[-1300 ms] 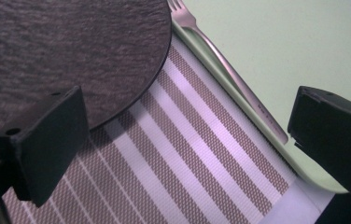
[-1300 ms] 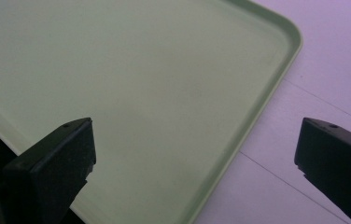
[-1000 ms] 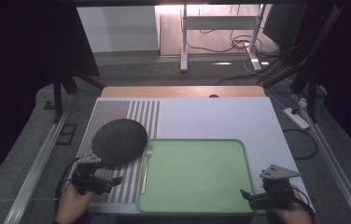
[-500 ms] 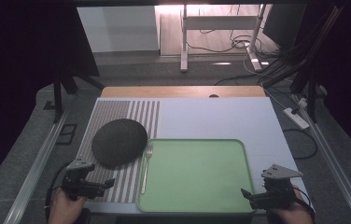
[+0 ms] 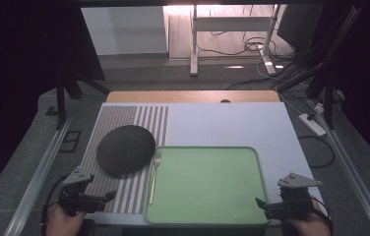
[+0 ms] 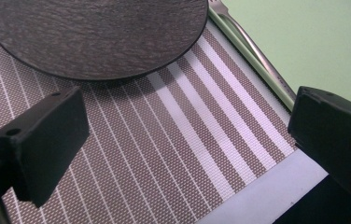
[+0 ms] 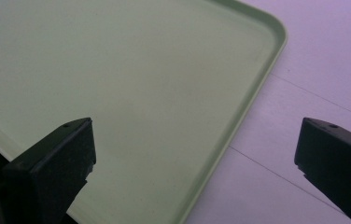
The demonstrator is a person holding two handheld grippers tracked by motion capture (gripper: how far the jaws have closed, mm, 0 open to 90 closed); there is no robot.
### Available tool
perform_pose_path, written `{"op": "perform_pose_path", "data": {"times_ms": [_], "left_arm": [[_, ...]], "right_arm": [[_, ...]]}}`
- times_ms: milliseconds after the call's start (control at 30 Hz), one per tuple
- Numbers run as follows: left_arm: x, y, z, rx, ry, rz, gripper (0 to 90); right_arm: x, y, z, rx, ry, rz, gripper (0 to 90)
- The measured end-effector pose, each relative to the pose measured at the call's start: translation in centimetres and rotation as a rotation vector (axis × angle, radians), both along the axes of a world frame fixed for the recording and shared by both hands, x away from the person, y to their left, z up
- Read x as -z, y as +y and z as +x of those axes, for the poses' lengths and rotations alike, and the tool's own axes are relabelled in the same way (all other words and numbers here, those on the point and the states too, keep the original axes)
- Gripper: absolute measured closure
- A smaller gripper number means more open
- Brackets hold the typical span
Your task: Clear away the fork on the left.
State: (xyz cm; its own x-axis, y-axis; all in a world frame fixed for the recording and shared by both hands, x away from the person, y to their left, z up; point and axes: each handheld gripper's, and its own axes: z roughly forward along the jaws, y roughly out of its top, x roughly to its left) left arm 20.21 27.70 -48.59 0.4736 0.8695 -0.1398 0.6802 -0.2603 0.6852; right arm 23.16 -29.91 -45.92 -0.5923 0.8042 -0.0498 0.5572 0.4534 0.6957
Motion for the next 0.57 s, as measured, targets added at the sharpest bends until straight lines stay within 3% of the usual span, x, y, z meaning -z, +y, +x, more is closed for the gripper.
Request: {"op": "perform_pose_path", "data": {"times_ms": [333, 567], "left_arm": [[-0.01, 0.43, -0.53, -0.021, -0.006, 0.027, 0.0], [0.02, 0.55, -0.43, -0.023, 0.001, 0.015, 0.0]], "right_arm": [[0.01, -0.09, -0.03, 0.012, 0.004, -0.009, 0.0], [0.08, -0.02, -0.01, 0.003, 0.008, -0.015, 0.0]]}}
